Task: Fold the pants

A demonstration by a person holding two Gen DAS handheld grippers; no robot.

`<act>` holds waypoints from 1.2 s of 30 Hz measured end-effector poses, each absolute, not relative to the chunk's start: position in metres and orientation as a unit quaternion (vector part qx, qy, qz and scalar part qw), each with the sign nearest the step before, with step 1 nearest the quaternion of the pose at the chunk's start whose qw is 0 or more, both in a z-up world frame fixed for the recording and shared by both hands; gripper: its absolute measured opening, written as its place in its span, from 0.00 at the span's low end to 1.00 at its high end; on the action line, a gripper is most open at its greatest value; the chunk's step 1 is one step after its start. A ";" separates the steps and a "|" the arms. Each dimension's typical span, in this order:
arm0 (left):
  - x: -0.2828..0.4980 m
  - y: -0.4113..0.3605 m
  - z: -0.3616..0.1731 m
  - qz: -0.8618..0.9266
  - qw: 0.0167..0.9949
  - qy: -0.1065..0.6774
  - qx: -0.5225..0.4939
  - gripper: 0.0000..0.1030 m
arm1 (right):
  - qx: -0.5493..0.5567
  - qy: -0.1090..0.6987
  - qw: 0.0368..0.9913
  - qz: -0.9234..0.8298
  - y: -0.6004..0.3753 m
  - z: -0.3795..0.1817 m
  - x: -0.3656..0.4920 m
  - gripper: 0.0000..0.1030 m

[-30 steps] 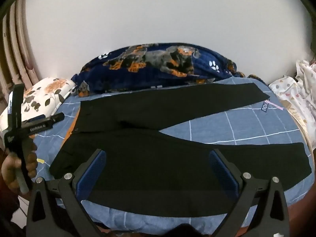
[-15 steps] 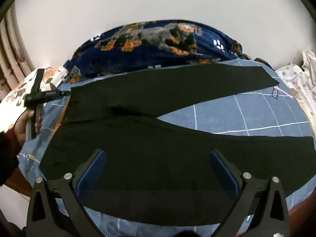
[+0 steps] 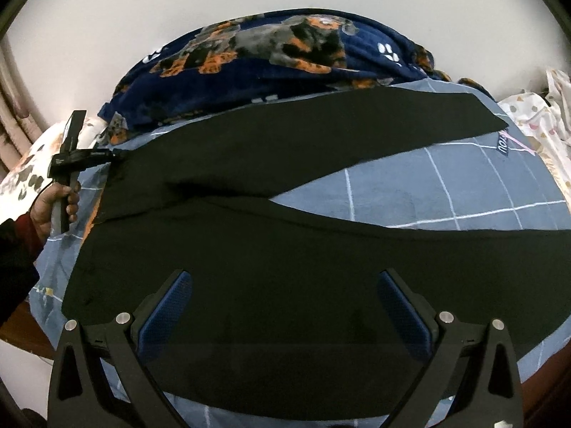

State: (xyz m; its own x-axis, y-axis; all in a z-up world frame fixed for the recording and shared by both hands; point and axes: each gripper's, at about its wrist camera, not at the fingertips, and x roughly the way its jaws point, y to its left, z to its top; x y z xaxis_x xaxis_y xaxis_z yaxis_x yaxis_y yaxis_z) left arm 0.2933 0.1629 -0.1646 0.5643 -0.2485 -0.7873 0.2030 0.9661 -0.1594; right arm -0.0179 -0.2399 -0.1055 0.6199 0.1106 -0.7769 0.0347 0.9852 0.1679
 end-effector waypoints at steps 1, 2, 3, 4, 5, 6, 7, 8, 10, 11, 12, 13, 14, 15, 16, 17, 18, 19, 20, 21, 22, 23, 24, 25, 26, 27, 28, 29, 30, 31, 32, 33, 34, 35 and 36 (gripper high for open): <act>0.283 0.161 -0.155 -0.132 0.891 0.433 -0.029 0.08 | 0.092 0.433 0.896 0.032 -0.240 -0.103 -0.016 1.00; 0.268 0.159 -0.143 -0.138 0.899 0.414 -0.034 0.08 | 0.099 0.431 0.896 0.038 -0.241 -0.101 -0.015 1.00; 0.250 0.155 -0.131 -0.146 0.906 0.397 -0.033 0.08 | 0.113 0.424 0.897 0.050 -0.242 -0.095 -0.012 1.00; 0.231 0.151 -0.117 -0.156 0.912 0.379 -0.031 0.08 | 0.125 0.417 0.898 0.059 -0.244 -0.091 -0.011 1.00; 0.212 0.145 -0.104 -0.168 0.916 0.362 -0.030 0.08 | 0.142 0.409 0.899 0.070 -0.246 -0.086 -0.008 1.00; 0.198 0.137 -0.095 -0.177 0.920 0.348 -0.028 0.08 | 0.163 0.401 0.897 0.085 -0.249 -0.081 -0.004 1.00; 0.184 0.129 -0.085 -0.186 0.923 0.337 -0.023 0.08 | 0.192 0.394 0.892 0.108 -0.252 -0.076 0.002 1.00; 0.166 0.122 -0.077 -0.200 0.924 0.326 -0.017 0.08 | 0.228 0.384 0.885 0.134 -0.257 -0.071 0.009 1.00; 0.132 0.112 -0.067 -0.227 0.922 0.314 -0.020 0.08 | 0.287 0.371 0.867 0.168 -0.263 -0.067 0.022 1.00; 0.113 0.107 -0.065 -0.240 0.919 0.312 -0.021 0.08 | 0.318 0.368 0.854 0.184 -0.266 -0.068 0.029 1.00; 0.093 0.101 -0.065 -0.250 0.918 0.308 -0.018 0.09 | 0.348 0.367 0.840 0.198 -0.268 -0.069 0.038 1.00; 0.082 0.095 -0.064 -0.252 0.918 0.306 -0.015 0.09 | 0.370 0.368 0.828 0.207 -0.269 -0.071 0.046 1.00; 0.066 0.091 -0.065 -0.256 0.917 0.306 -0.015 0.09 | 0.386 0.369 0.817 0.217 -0.269 -0.073 0.054 1.00; 0.052 0.086 -0.068 -0.262 0.914 0.309 -0.016 0.09 | 0.398 0.376 0.807 0.221 -0.268 -0.077 0.065 1.00; 0.041 0.081 -0.070 -0.265 0.911 0.314 -0.015 0.09 | 0.402 0.381 0.803 0.221 -0.266 -0.079 0.070 1.00; 0.032 0.079 -0.073 -0.266 0.909 0.320 -0.014 0.09 | 0.406 0.385 0.798 0.222 -0.265 -0.084 0.075 1.00; 0.025 0.076 -0.078 -0.268 0.906 0.328 -0.018 0.09 | 0.411 0.394 0.792 0.220 -0.264 -0.090 0.082 1.00; 0.020 0.074 -0.083 -0.271 0.901 0.337 -0.022 0.09 | 0.417 0.400 0.788 0.215 -0.264 -0.096 0.087 1.00; 0.015 0.072 -0.088 -0.271 0.898 0.347 -0.024 0.09 | 0.430 0.405 0.778 0.214 -0.265 -0.103 0.092 1.00; 0.013 0.071 -0.093 -0.269 0.896 0.352 -0.023 0.09 | 0.438 0.408 0.772 0.215 -0.266 -0.109 0.097 0.98; 0.011 0.071 -0.097 -0.268 0.893 0.359 -0.026 0.09 | 0.444 0.414 0.767 0.209 -0.267 -0.116 0.103 0.97; 0.012 0.071 -0.101 -0.267 0.890 0.368 -0.031 0.09 | 0.444 0.421 0.765 0.200 -0.268 -0.121 0.107 0.91; 0.012 0.071 -0.106 -0.262 0.889 0.373 -0.034 0.09 | 0.442 0.430 0.763 0.192 -0.269 -0.126 0.111 0.71; 0.013 0.071 -0.107 -0.257 0.890 0.375 -0.035 0.10 | 0.441 0.439 0.760 0.189 -0.270 -0.130 0.114 0.56; 0.014 0.073 -0.107 -0.255 0.890 0.375 -0.036 0.10 | 0.442 0.449 0.756 0.180 -0.270 -0.135 0.116 0.26; 0.015 0.074 -0.107 -0.253 0.891 0.376 -0.039 0.10 | 0.444 0.454 0.753 0.172 -0.273 -0.139 0.116 0.13; 0.016 0.077 -0.107 -0.252 0.891 0.377 -0.039 0.10 | 0.447 0.451 0.753 0.173 -0.275 -0.142 0.114 0.12; 0.017 0.078 -0.106 -0.249 0.891 0.377 -0.036 0.10 | 0.449 0.444 0.755 0.178 -0.276 -0.142 0.108 0.12; 0.017 0.079 -0.106 -0.246 0.892 0.379 -0.031 0.10 | 0.439 0.437 0.764 0.179 -0.275 -0.138 0.101 0.11; 0.017 0.080 -0.105 -0.244 0.891 0.382 -0.027 0.10 | 0.423 0.431 0.776 0.180 -0.275 -0.134 0.093 0.11; 0.017 0.081 -0.105 -0.240 0.890 0.386 -0.021 0.10 | 0.409 0.424 0.787 0.182 -0.274 -0.129 0.082 0.11; 0.016 0.084 -0.107 -0.235 0.889 0.392 -0.015 0.10 | 0.402 0.418 0.793 0.186 -0.271 -0.125 0.069 0.10; 0.016 0.087 -0.109 -0.232 0.887 0.398 -0.013 0.10 | 0.398 0.416 0.796 0.189 -0.269 -0.124 0.054 0.10; 0.014 0.090 -0.112 -0.230 0.884 0.407 -0.011 0.10 | 0.392 0.417 0.798 0.190 -0.267 -0.124 0.038 0.10; 0.012 0.091 -0.115 -0.225 0.881 0.415 -0.009 0.10 | 0.387 0.417 0.800 0.192 -0.266 -0.126 0.027 0.10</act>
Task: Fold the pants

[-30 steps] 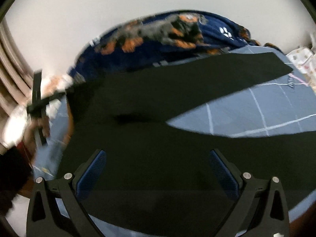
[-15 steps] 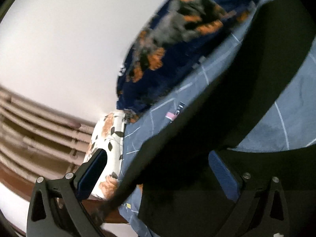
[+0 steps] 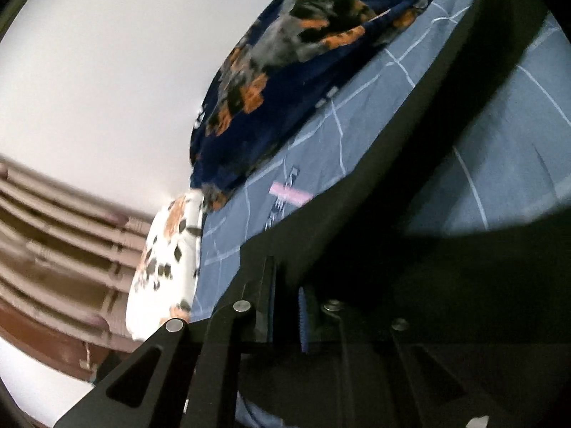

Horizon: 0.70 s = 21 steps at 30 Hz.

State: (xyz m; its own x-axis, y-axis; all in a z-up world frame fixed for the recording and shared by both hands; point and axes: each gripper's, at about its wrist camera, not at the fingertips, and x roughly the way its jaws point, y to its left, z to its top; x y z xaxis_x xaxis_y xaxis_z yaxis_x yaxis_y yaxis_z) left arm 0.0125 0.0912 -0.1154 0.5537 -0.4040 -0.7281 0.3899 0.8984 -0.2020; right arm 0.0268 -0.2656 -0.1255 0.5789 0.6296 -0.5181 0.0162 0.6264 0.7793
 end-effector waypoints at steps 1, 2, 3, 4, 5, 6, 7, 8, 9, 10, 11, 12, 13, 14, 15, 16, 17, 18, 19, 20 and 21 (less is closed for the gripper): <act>0.010 0.093 -0.120 -0.221 0.878 0.424 -0.004 0.11 | 0.381 0.421 0.800 0.192 -0.263 -0.129 0.014 0.10; 0.007 0.096 -0.126 -0.217 0.874 0.435 0.003 0.12 | 0.377 0.427 0.799 0.192 -0.260 -0.134 0.003 0.09; 0.004 0.097 -0.130 -0.214 0.871 0.441 0.007 0.12 | 0.377 0.435 0.795 0.190 -0.258 -0.141 -0.008 0.09; 0.002 0.098 -0.134 -0.212 0.869 0.448 0.013 0.12 | 0.377 0.444 0.791 0.188 -0.258 -0.149 -0.017 0.09; -0.001 0.098 -0.139 -0.209 0.866 0.455 0.019 0.12 | 0.378 0.455 0.785 0.185 -0.255 -0.160 -0.026 0.08; -0.003 0.098 -0.142 -0.206 0.864 0.459 0.025 0.13 | 0.378 0.463 0.781 0.183 -0.254 -0.167 -0.031 0.08; -0.006 0.099 -0.145 -0.203 0.863 0.461 0.031 0.13 | 0.379 0.471 0.776 0.180 -0.252 -0.175 -0.036 0.08; -0.008 0.099 -0.147 -0.200 0.864 0.461 0.034 0.13 | 0.382 0.477 0.771 0.178 -0.251 -0.182 -0.039 0.08; -0.009 0.099 -0.148 -0.198 0.864 0.461 0.037 0.13 | 0.386 0.483 0.766 0.176 -0.249 -0.189 -0.042 0.08; -0.009 0.101 -0.149 -0.197 0.864 0.462 0.040 0.13 | 0.387 0.487 0.764 0.174 -0.248 -0.194 -0.043 0.08; -0.010 0.102 -0.151 -0.195 0.864 0.463 0.042 0.14 | 0.387 0.490 0.762 0.172 -0.247 -0.198 -0.044 0.08; -0.011 0.103 -0.151 -0.194 0.864 0.463 0.043 0.14 | 0.387 0.492 0.761 0.170 -0.246 -0.200 -0.045 0.08; -0.013 0.104 -0.152 -0.192 0.864 0.462 0.046 0.17 | 0.387 0.493 0.761 0.170 -0.245 -0.202 -0.045 0.08; -0.015 0.104 -0.154 -0.188 0.866 0.460 0.055 0.18 | 0.385 0.495 0.760 0.169 -0.245 -0.203 -0.046 0.08; -0.016 0.104 -0.155 -0.186 0.867 0.459 0.062 0.20 | 0.386 0.497 0.759 0.167 -0.245 -0.206 -0.046 0.08; -0.018 0.104 -0.158 -0.182 0.867 0.459 0.070 0.24 | 0.389 0.499 0.756 0.167 -0.244 -0.208 -0.046 0.08; -0.019 0.104 -0.161 -0.176 0.867 0.461 0.075 0.27 | 0.391 0.501 0.754 0.166 -0.243 -0.210 -0.047 0.08; -0.019 0.107 -0.165 -0.168 0.866 0.465 0.079 0.33 | 0.392 0.503 0.753 0.163 -0.242 -0.213 -0.048 0.08; -0.019 0.109 -0.168 -0.161 0.866 0.467 0.079 0.37 | 0.393 0.504 0.752 0.162 -0.241 -0.215 -0.049 0.08; -0.019 0.113 -0.170 -0.154 0.866 0.469 0.079 0.39 | 0.395 0.505 0.750 0.163 -0.240 -0.217 -0.049 0.08; -0.019 0.117 -0.172 -0.147 0.867 0.470 0.080 0.41 | 0.396 0.505 0.749 0.165 -0.239 -0.218 -0.050 0.08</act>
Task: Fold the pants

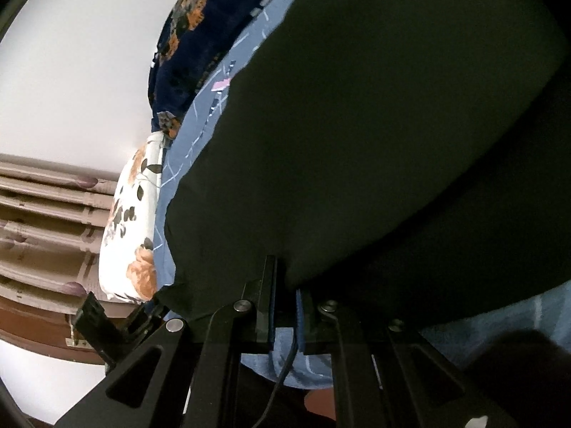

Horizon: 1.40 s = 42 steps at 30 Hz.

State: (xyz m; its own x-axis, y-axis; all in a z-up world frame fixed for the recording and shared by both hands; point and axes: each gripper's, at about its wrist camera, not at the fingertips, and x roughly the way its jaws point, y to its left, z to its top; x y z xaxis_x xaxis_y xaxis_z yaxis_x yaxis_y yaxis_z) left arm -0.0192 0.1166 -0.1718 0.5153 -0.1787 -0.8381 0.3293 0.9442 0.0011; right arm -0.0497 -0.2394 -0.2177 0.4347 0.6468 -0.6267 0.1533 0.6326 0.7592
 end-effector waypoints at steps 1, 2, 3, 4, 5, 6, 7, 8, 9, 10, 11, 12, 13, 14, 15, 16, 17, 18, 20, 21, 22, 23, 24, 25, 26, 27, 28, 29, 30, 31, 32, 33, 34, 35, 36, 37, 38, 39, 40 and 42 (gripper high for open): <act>-0.020 0.120 -0.173 -0.140 0.868 0.470 0.081 0.42 | 0.394 0.506 0.749 0.167 -0.238 -0.218 -0.050 0.08; -0.020 0.123 -0.173 -0.131 0.869 0.470 0.081 0.42 | 0.393 0.505 0.749 0.169 -0.237 -0.217 -0.051 0.08; -0.020 0.126 -0.172 -0.121 0.871 0.469 0.081 0.42 | 0.392 0.505 0.749 0.171 -0.236 -0.217 -0.051 0.08; -0.020 0.129 -0.170 -0.113 0.873 0.468 0.080 0.42 | 0.390 0.506 0.750 0.172 -0.234 -0.217 -0.051 0.08; -0.021 0.132 -0.168 -0.102 0.876 0.464 0.080 0.42 | 0.389 0.506 0.750 0.174 -0.233 -0.218 -0.051 0.08; -0.022 0.136 -0.165 -0.085 0.880 0.460 0.081 0.42 | 0.389 0.506 0.750 0.174 -0.233 -0.219 -0.052 0.08; -0.021 0.141 -0.162 -0.066 0.885 0.454 0.081 0.43 | 0.390 0.506 0.749 0.174 -0.233 -0.220 -0.052 0.08; -0.020 0.146 -0.158 -0.044 0.889 0.449 0.078 0.44 | 0.396 0.505 0.747 0.175 -0.233 -0.221 -0.052 0.08; -0.018 0.155 -0.154 -0.024 0.893 0.444 0.067 0.48 | 0.401 0.504 0.744 0.177 -0.234 -0.222 -0.053 0.08; -0.015 0.162 -0.150 -0.016 0.896 0.442 0.051 0.48 | 0.402 0.503 0.744 0.177 -0.234 -0.222 -0.052 0.08; -0.015 0.169 -0.145 -0.010 0.898 0.438 0.030 0.48 | 0.403 0.502 0.744 0.178 -0.234 -0.223 -0.053 0.08; -0.015 0.175 -0.139 -0.003 0.902 0.432 0.013 0.48 | 0.406 0.500 0.743 0.179 -0.234 -0.223 -0.053 0.09; -0.016 0.177 -0.132 -0.003 0.906 0.424 0.002 0.48 | 0.413 0.498 0.740 0.182 -0.234 -0.224 -0.053 0.09; -0.018 0.176 -0.125 -0.011 0.910 0.414 -0.007 0.48 | 0.416 0.498 0.739 0.183 -0.233 -0.224 -0.053 0.09; -0.020 0.169 -0.119 -0.028 0.912 0.408 -0.013 0.48 | 0.416 0.498 0.739 0.184 -0.233 -0.225 -0.053 0.09; -0.020 0.160 -0.115 -0.048 0.912 0.407 -0.014 0.48 | 0.417 0.497 0.738 0.186 -0.232 -0.225 -0.053 0.09; -0.020 0.147 -0.113 -0.072 0.909 0.410 -0.011 0.48 | 0.424 0.495 0.735 0.189 -0.233 -0.227 -0.053 0.09; -0.019 0.128 -0.113 -0.105 0.904 0.415 -0.004 0.48 | 0.428 0.494 0.732 0.192 -0.232 -0.228 -0.052 0.09; -0.017 0.092 -0.120 -0.159 0.890 0.428 0.009 0.48 | 0.426 0.494 0.733 0.195 -0.230 -0.230 -0.052 0.09; -0.015 0.070 -0.128 -0.187 0.878 0.441 0.019 0.48 | 0.424 0.492 0.734 0.196 -0.229 -0.230 -0.052 0.09; -0.013 0.054 -0.137 -0.205 0.868 0.451 0.029 0.48 | 0.423 0.491 0.736 0.199 -0.229 -0.229 -0.052 0.09; -0.012 0.038 -0.146 -0.218 0.861 0.458 0.043 0.48 | 0.423 0.489 0.736 0.201 -0.229 -0.229 -0.053 0.09; -0.011 0.024 -0.156 -0.228 0.854 0.464 0.057 0.48 | 0.424 0.487 0.736 0.205 -0.230 -0.230 -0.053 0.09; -0.012 0.015 -0.164 -0.233 0.849 0.470 0.067 0.48 | 0.424 0.484 0.736 0.210 -0.231 -0.230 -0.053 0.09; -0.012 0.010 -0.173 -0.233 0.843 0.479 0.075 0.48 | 0.424 0.482 0.736 0.215 -0.232 -0.229 -0.053 0.11; -0.010 0.009 -0.182 -0.227 0.838 0.490 0.078 0.48 | 0.425 0.481 0.734 0.222 -0.234 -0.228 -0.053 0.12; -0.010 0.011 -0.188 -0.222 0.838 0.492 0.076 0.48 | 0.427 0.480 0.732 0.227 -0.236 -0.228 -0.053 0.12; -0.013 0.014 -0.188 -0.220 0.847 0.479 0.072 0.48 | 0.430 0.479 0.730 0.231 -0.240 -0.226 -0.051 0.13; -0.014 0.011 -0.188 -0.218 0.847 0.480 0.075 0.48 | 0.434 0.474 0.730 0.232 -0.249 -0.225 -0.049 0.13; -0.014 0.012 -0.189 -0.215 0.846 0.482 0.078 0.48 | 0.437 0.467 0.734 0.229 -0.257 -0.222 -0.048 0.13; -0.015 0.013 -0.189 -0.213 0.846 0.483 0.075 0.48 | 0.444 0.457 0.738 0.223 -0.269 -0.220 -0.047 0.13; -0.014 0.015 -0.190 -0.211 0.845 0.486 0.068 0.48 | 0.457 0.445 0.739 0.216 -0.289 -0.218 -0.044 0.13; -0.014 0.016 -0.190 -0.210 0.845 0.488 0.066 0.48 | 0.467 0.437 0.741 0.207 -0.305 -0.218 -0.042 0.13; -0.012 0.017 -0.190 -0.210 0.844 0.489 0.067 0.48 | 0.475 0.429 0.743 0.195 -0.321 -0.218 -0.039 0.13; -0.009 0.017 -0.190 -0.209 0.843 0.491 0.069 0.48 | 0.484 0.416 0.748 0.183 -0.344 -0.217 -0.036 0.13; -0.009 0.018 -0.190 -0.209 0.843 0.492 0.069 0.48 | 0.486 0.406 0.755 0.168 -0.366 -0.217 -0.032 0.13; -0.009 0.017 -0.191 -0.208 0.842 0.493 0.069 0.48 | 0.488 0.398 0.763 0.148 -0.389 -0.217 -0.029 0.13; -0.008 0.018 -0.192 -0.207 0.842 0.493 0.069 0.48 | 0.504 0.381 0.765 0.128 -0.422 -0.219 -0.026 0.13; -0.008 0.018 -0.192 -0.207 0.842 0.493 0.069 0.48 | 0.517 0.369 0.763 0.119 -0.442 -0.221 -0.024 0.13; -0.008 0.019 -0.193 -0.206 0.842 0.494 0.069 0.48 | 0.541 0.339 0.766 0.077 -0.494 -0.223 -0.022 0.14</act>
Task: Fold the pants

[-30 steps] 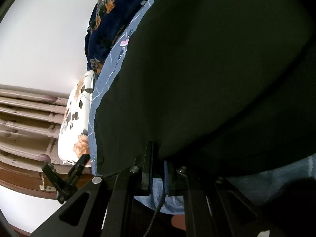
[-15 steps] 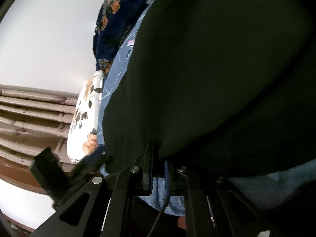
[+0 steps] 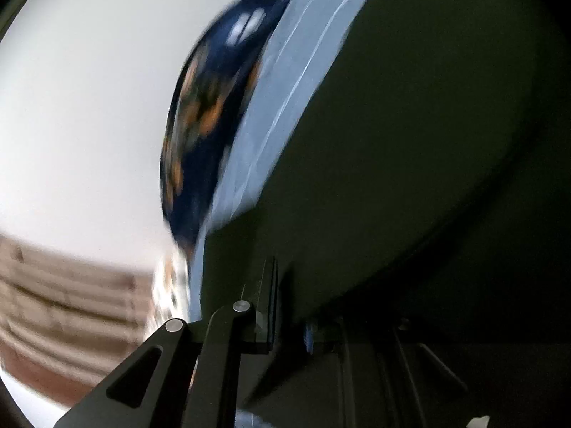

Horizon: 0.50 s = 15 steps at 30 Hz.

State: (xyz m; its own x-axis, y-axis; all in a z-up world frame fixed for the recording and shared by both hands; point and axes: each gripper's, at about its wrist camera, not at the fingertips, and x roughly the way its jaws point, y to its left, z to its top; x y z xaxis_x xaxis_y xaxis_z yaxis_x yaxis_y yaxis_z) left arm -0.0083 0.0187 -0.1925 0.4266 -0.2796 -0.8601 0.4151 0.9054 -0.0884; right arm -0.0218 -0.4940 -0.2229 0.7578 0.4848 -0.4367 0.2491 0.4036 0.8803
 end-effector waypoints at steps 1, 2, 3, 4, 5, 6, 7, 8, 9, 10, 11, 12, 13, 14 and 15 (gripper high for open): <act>-0.008 0.019 -0.193 -0.206 0.841 0.495 0.068 0.48 | 0.547 0.327 0.768 0.063 -0.516 -0.223 -0.021 0.13; -0.007 0.019 -0.193 -0.205 0.841 0.496 0.068 0.48 | 0.551 0.317 0.771 0.046 -0.537 -0.222 -0.020 0.13; -0.006 0.019 -0.193 -0.204 0.841 0.497 0.068 0.48 | 0.554 0.306 0.773 0.025 -0.558 -0.222 -0.021 0.13; -0.006 0.018 -0.193 -0.203 0.840 0.498 0.068 0.49 | 0.559 0.298 0.774 0.010 -0.576 -0.222 -0.021 0.13; -0.006 0.018 -0.193 -0.202 0.840 0.499 0.070 0.49 | 0.565 0.294 0.771 -0.006 -0.591 -0.223 -0.022 0.10; -0.006 0.018 -0.193 -0.202 0.840 0.499 0.072 0.50 | 0.572 0.289 0.767 -0.033 -0.608 -0.225 -0.026 0.06; -0.005 0.018 -0.193 -0.201 0.839 0.500 0.073 0.50 | 0.577 0.285 0.764 -0.040 -0.617 -0.227 -0.029 0.06; -0.005 0.018 -0.193 -0.201 0.839 0.501 0.074 0.50 | 0.577 0.282 0.765 -0.049 -0.623 -0.225 -0.034 0.05; -0.004 0.018 -0.192 -0.201 0.837 0.503 0.075 0.50 | 0.565 0.282 0.773 -0.062 -0.627 -0.219 -0.040 0.04; -0.004 0.018 -0.192 -0.201 0.836 0.505 0.075 0.50 | 0.557 0.279 0.779 -0.065 -0.630 -0.213 -0.044 0.04; -0.003 0.018 -0.192 -0.201 0.834 0.508 0.075 0.50 | 0.548 0.273 0.788 -0.066 -0.629 -0.205 -0.052 0.04; -0.002 0.018 -0.191 -0.202 0.832 0.511 0.075 0.50 | 0.539 0.267 0.796 -0.069 -0.627 -0.197 -0.062 0.04; -0.001 0.019 -0.191 -0.203 0.831 0.513 0.075 0.50 | 0.536 0.261 0.800 -0.071 -0.626 -0.191 -0.072 0.04; 0.000 0.019 -0.191 -0.204 0.830 0.514 0.076 0.50 | 0.536 0.255 0.802 -0.073 -0.625 -0.186 -0.082 0.04; 0.000 0.019 -0.191 -0.206 0.829 0.515 0.079 0.50 | 0.534 0.249 0.804 -0.076 -0.624 -0.182 -0.098 0.04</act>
State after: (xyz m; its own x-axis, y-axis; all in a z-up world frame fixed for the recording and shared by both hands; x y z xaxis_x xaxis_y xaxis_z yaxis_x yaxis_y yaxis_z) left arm -0.0002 0.0194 -0.1913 0.3855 -0.2608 -0.8851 0.4226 0.9026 -0.0820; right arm -0.0977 -0.6235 -0.1824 0.8647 0.1433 -0.4813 0.3880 0.4179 0.8215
